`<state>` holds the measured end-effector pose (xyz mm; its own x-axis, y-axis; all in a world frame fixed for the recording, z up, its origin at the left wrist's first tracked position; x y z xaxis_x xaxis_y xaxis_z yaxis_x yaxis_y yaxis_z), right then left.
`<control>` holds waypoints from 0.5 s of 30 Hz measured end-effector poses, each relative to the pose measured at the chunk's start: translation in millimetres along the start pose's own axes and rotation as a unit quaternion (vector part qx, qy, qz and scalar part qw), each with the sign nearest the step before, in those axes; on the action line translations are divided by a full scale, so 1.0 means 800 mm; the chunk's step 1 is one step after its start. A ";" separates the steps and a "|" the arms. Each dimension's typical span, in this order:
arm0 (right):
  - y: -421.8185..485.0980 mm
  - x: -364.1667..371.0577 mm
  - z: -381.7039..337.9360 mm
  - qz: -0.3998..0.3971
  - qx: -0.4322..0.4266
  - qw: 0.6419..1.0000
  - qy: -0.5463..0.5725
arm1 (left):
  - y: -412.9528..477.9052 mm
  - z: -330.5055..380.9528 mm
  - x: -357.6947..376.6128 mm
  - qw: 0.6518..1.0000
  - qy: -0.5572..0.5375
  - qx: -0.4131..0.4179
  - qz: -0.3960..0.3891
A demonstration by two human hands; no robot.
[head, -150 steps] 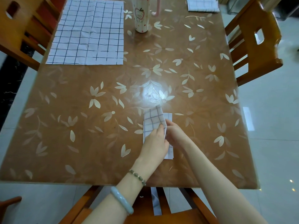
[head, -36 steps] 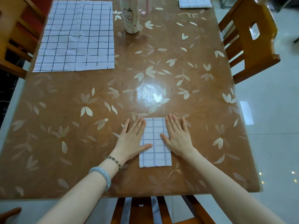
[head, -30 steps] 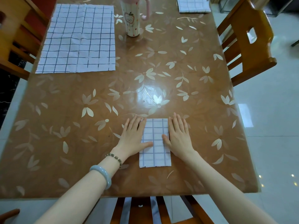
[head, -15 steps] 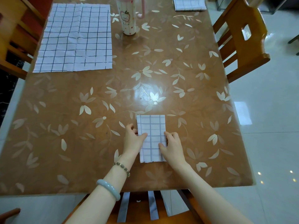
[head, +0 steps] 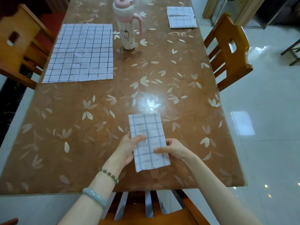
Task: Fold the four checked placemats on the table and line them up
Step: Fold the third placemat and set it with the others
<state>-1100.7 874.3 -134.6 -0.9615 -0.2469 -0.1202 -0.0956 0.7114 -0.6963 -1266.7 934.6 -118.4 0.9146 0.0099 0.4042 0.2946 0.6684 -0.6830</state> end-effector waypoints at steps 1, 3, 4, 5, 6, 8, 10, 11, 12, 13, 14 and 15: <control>-0.003 0.000 -0.002 -0.006 -0.003 1.000 -0.003 | -0.007 0.005 0.001 1.000 -0.007 0.009 -0.001; -0.012 -0.001 -0.008 -0.011 -0.003 1.000 -0.013 | -0.017 0.017 -0.003 1.000 -0.006 0.027 0.003; -0.018 -0.001 -0.010 -0.014 0.000 0.999 -0.029 | -0.022 0.024 -0.005 0.999 -0.004 0.034 0.010; -0.027 -0.002 -0.014 -0.015 0.004 0.999 -0.051 | -0.027 0.033 -0.007 0.999 0.000 0.040 0.018; -0.036 -0.003 -0.016 -0.015 0.003 0.997 -0.076 | -0.034 0.043 -0.008 0.998 0.014 0.048 0.022; -0.061 -0.004 -0.027 -0.012 -0.009 0.992 -0.121 | -0.045 0.065 -0.009 0.995 0.078 0.067 0.013; -0.087 -0.006 -0.033 0.021 -0.012 0.989 -0.146 | -0.054 0.081 -0.007 0.985 0.151 0.078 -0.017; -0.100 -0.007 -0.032 0.043 -0.008 0.990 -0.136 | -0.059 0.086 -0.005 0.980 0.179 0.083 -0.034; -0.110 -0.009 -0.028 0.071 -0.001 0.992 -0.102 | -0.063 0.089 -0.003 0.975 0.198 0.087 -0.046; -0.125 -0.010 -0.020 0.107 0.008 0.994 -0.027 | -0.069 0.088 0.001 0.972 0.210 0.087 -0.058; -0.139 -0.009 -0.008 0.142 0.014 0.987 0.077 | -0.076 0.083 0.005 0.972 0.211 0.085 -0.065; -0.153 -0.005 0.005 0.162 0.021 0.969 0.183 | -0.082 0.076 0.007 0.974 0.198 0.082 -0.066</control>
<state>-1084.2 785.6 -51.8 -0.9668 0.2414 -0.0837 0.2306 0.6833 -0.6928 -1297.8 936.3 -34.1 0.9165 -0.3507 0.1927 0.3984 0.7545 -0.5216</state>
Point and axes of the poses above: each hand's wrist, its own y-axis towards the middle knuckle, its own x-axis out of the palm, z = x × y, the point moved 3 cm from there along y, towards the middle knuckle, and after that the axes turned 14 degrees about -y, right-handed, at the moved point
